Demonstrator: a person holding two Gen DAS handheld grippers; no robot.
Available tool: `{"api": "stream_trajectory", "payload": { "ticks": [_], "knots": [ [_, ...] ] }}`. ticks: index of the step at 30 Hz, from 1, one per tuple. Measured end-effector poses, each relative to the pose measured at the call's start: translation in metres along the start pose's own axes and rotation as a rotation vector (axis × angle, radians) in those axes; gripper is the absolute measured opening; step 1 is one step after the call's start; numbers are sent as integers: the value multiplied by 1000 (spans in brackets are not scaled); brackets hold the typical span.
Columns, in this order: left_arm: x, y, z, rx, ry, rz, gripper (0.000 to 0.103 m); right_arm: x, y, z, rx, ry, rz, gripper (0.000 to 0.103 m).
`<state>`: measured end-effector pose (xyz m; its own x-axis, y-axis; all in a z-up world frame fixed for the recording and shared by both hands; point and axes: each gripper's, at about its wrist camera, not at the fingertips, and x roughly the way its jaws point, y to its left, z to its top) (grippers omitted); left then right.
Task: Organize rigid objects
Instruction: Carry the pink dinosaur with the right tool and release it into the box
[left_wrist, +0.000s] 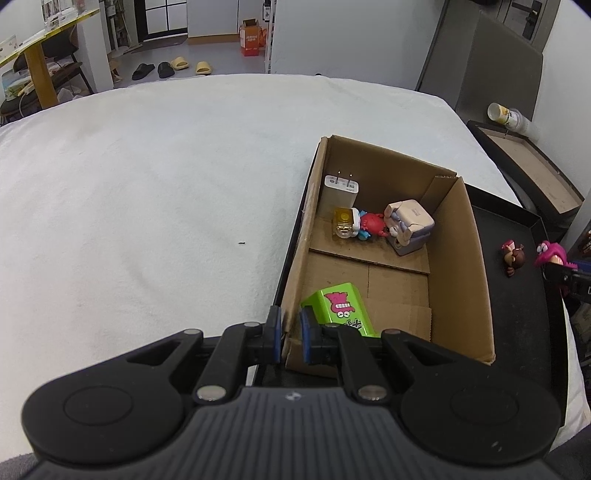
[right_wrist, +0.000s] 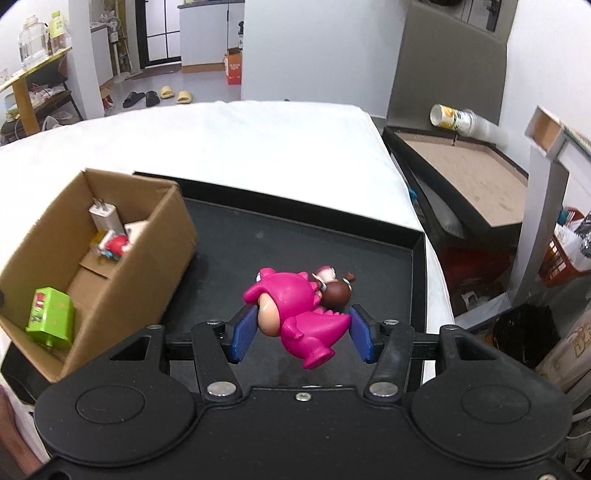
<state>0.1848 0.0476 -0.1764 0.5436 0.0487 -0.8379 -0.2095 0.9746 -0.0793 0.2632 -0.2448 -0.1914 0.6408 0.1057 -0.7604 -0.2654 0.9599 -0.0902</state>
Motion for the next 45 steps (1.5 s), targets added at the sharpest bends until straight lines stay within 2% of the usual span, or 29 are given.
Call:
{"api": "stream_trajectory", "payload": {
  "ticks": [22, 32, 45],
  "knots": [
    [-4, 8, -2, 2, -25, -38, 10, -31, 64, 40, -96, -104, 42, 53],
    [-5, 4, -3, 31, -50, -33, 10, -34, 102, 48, -167, -114, 66, 53],
    [-2, 16, -1, -10, -42, -85, 10, -24, 151, 53, -253, -97, 109, 53]
  ]
}}
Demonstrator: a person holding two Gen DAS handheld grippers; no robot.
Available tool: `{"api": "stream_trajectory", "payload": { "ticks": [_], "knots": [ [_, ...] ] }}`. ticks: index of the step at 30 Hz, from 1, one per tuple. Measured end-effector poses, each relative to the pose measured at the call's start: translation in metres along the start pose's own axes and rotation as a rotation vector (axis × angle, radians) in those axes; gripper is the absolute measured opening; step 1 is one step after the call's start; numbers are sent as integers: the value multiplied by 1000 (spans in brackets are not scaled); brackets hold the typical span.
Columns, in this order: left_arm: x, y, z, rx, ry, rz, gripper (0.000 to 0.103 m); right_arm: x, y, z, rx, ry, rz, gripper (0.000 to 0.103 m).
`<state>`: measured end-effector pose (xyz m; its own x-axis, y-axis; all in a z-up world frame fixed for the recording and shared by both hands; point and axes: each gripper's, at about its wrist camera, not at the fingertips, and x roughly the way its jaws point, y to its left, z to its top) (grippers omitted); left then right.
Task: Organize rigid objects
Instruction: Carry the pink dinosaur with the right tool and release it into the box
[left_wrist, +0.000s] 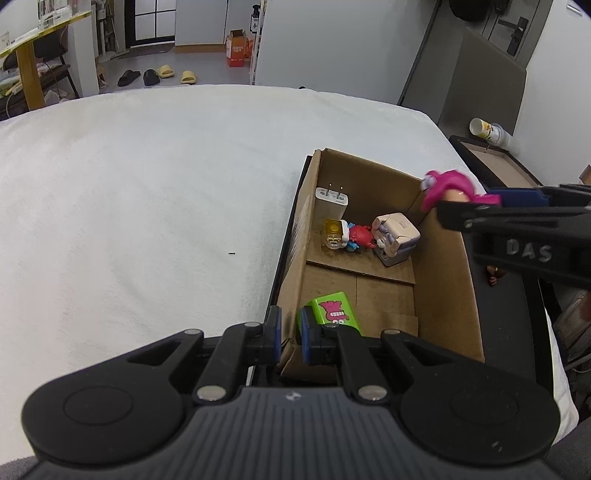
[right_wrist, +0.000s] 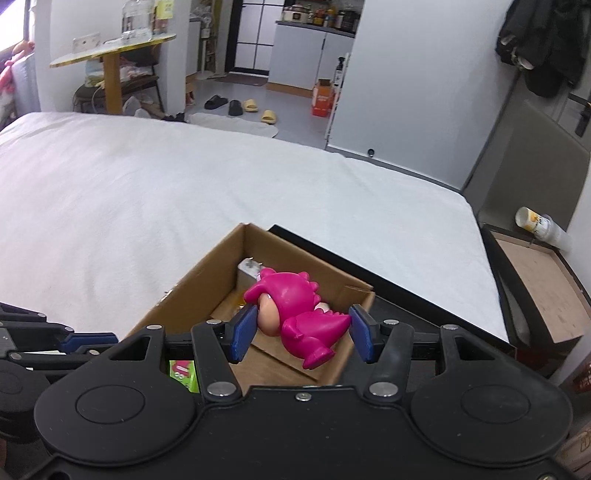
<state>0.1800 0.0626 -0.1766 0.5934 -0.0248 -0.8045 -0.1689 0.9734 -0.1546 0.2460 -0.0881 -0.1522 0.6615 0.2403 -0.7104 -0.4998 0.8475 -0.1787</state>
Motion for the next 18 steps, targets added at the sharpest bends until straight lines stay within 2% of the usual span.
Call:
{"api": "stream_trajectory", "payload": {
  "ticks": [14, 16, 18],
  "knots": [
    [6, 8, 2, -34, 20, -31, 10, 19, 23, 8, 11, 45, 81, 54],
    [6, 9, 1, -36, 22, -30, 10, 20, 26, 8, 3, 46, 85, 65],
    [7, 9, 1, -37, 23, -29, 10, 18, 24, 7, 7, 37, 68, 68]
  ]
}}
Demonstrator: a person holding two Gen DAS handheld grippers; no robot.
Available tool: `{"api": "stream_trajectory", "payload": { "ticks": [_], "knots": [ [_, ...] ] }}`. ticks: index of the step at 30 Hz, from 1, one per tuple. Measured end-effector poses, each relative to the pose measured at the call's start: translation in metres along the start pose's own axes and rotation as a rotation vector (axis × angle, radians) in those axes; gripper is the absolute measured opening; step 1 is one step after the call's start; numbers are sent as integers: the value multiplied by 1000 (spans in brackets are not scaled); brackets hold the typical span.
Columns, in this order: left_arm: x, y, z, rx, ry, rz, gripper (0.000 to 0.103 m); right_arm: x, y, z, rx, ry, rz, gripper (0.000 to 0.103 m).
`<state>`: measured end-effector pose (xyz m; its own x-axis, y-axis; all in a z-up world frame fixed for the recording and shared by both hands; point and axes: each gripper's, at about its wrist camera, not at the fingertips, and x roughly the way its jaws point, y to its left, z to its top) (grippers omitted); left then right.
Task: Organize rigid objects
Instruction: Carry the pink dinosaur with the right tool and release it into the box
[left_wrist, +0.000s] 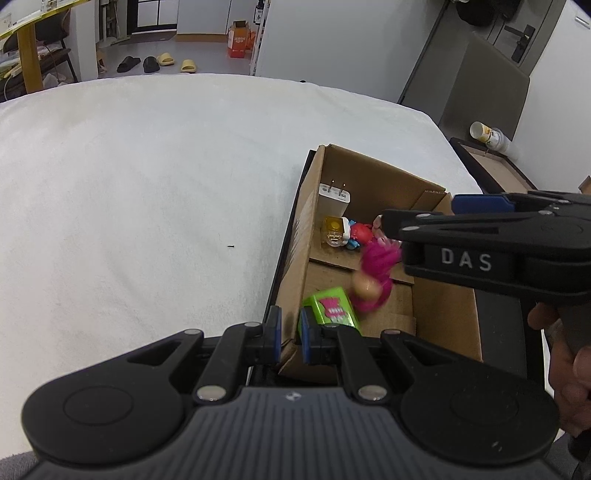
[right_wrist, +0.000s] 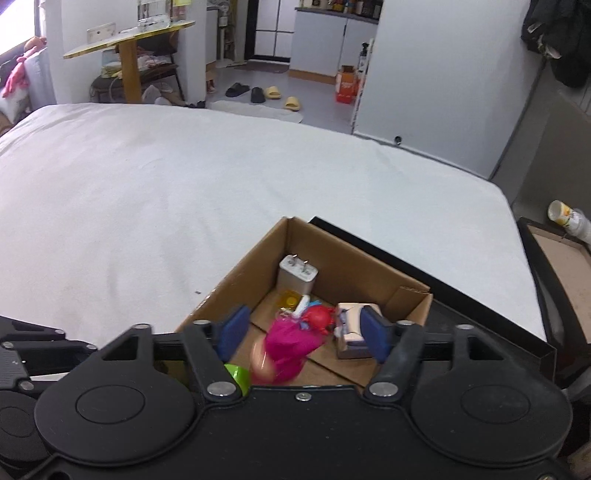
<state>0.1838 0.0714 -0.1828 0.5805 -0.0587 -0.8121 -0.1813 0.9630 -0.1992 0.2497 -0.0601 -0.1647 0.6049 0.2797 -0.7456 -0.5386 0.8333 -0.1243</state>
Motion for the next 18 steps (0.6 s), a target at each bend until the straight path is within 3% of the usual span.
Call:
{"api": "stream_trajectory", "payload": {
  "ticks": [18],
  "knots": [
    [0, -10, -2, 27, 0, 37, 10, -33, -77, -38, 147, -20, -72, 67]
  ]
}}
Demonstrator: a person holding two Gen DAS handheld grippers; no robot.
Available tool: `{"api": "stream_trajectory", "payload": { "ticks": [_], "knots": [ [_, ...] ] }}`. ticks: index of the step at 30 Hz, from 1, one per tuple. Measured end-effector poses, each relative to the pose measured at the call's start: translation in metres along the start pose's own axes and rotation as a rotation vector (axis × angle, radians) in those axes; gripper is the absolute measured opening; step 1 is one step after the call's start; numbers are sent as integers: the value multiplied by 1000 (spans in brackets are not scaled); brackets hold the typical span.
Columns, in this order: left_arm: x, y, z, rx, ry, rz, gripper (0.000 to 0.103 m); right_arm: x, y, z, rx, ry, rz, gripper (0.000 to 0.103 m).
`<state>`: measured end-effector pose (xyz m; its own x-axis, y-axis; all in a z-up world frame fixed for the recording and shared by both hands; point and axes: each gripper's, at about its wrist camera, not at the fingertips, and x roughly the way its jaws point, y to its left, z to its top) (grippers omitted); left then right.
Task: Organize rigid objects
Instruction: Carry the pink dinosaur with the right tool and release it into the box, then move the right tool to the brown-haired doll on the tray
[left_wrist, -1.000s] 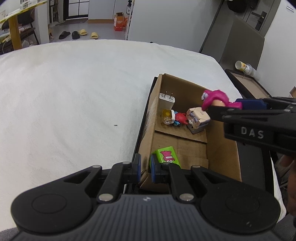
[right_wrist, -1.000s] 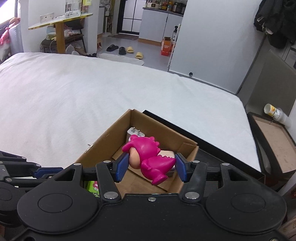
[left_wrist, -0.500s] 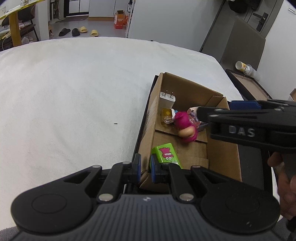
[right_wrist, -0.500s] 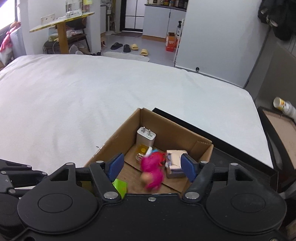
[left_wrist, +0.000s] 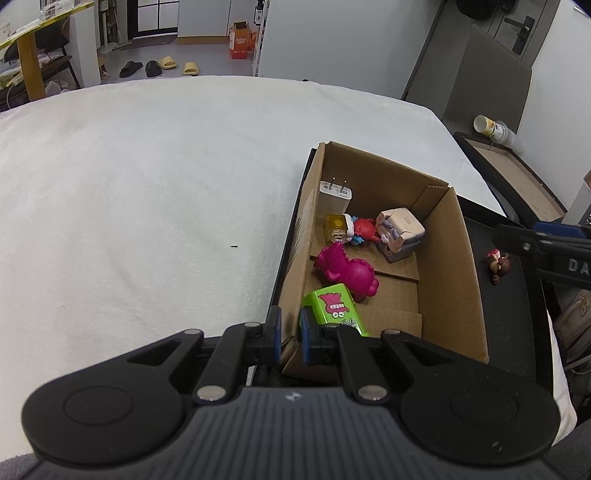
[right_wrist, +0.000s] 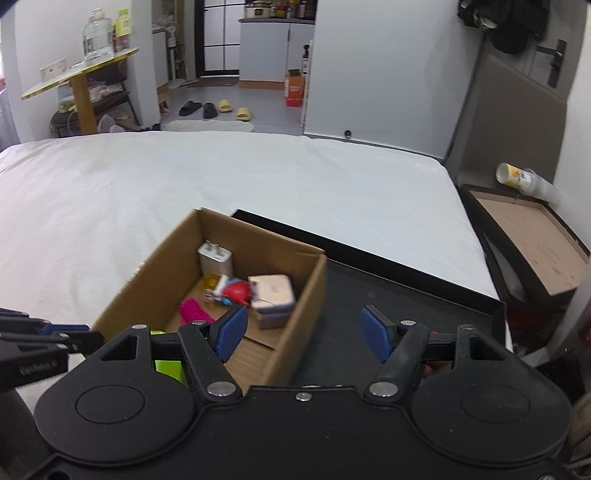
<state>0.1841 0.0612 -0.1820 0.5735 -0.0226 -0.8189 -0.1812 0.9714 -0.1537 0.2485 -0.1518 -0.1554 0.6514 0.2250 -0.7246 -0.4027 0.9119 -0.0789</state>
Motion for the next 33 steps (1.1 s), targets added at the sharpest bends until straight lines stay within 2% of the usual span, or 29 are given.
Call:
{"api": "stream_trajectory", "payload": {
  "ticks": [11, 17, 19, 20, 25, 33],
  "knots": [
    [1, -9, -1, 35, 1, 44, 10, -1, -34, -24, 82, 8, -9, 69],
    [3, -16, -2, 53, 2, 75, 10, 1, -54, -36, 129, -5, -1, 76],
    [2, -18, -2, 61, 1, 86, 10, 2, -59, -42, 133, -24, 15, 84],
    [2, -19, -3, 65, 0, 93, 10, 2, -61, -45, 135, -34, 19, 85],
    [3, -24, -3, 89, 5, 129, 10, 13, -78, -62, 186, -54, 32, 85],
    [8, -34, -3, 113, 21, 184, 10, 31, -106, -82, 252, -92, -15, 85]
  ]
}}
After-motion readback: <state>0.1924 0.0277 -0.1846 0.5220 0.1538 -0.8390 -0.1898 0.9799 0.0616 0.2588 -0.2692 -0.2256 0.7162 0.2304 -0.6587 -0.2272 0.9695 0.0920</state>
